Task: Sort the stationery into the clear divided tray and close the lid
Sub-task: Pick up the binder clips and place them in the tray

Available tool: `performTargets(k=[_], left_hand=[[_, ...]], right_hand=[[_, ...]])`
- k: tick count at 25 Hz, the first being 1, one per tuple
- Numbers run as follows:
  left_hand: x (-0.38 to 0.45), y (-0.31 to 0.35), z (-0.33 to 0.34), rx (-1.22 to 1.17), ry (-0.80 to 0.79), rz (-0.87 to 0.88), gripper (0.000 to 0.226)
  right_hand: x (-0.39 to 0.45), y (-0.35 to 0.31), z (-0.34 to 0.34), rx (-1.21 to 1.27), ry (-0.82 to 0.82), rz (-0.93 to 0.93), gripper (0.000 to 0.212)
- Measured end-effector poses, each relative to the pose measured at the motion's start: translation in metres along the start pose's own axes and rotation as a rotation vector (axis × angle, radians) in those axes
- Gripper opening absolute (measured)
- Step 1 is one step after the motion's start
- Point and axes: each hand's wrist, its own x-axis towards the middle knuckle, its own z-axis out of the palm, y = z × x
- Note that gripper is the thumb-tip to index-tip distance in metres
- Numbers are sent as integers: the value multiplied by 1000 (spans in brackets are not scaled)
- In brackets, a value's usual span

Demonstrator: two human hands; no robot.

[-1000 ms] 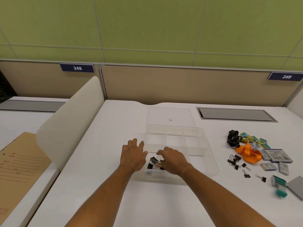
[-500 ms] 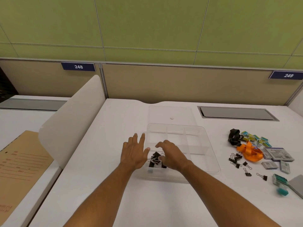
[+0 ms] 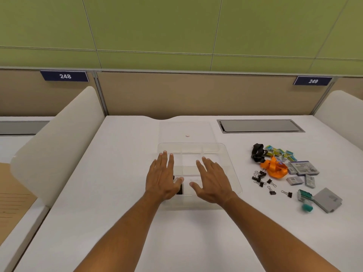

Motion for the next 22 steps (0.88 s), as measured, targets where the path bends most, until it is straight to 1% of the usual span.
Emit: performTargets(k=[5,10,22], left_hand=[[3,39,8,-5,-12,44,90],[11,90,13,28,-23,84,86],[29,208,41,61,-45,95,87]], right_hand=[[-19,38,-6,-11,57,103,83],[-37,88,-12,0,53,181,84],[-71,212,-24,44,31,224,88]])
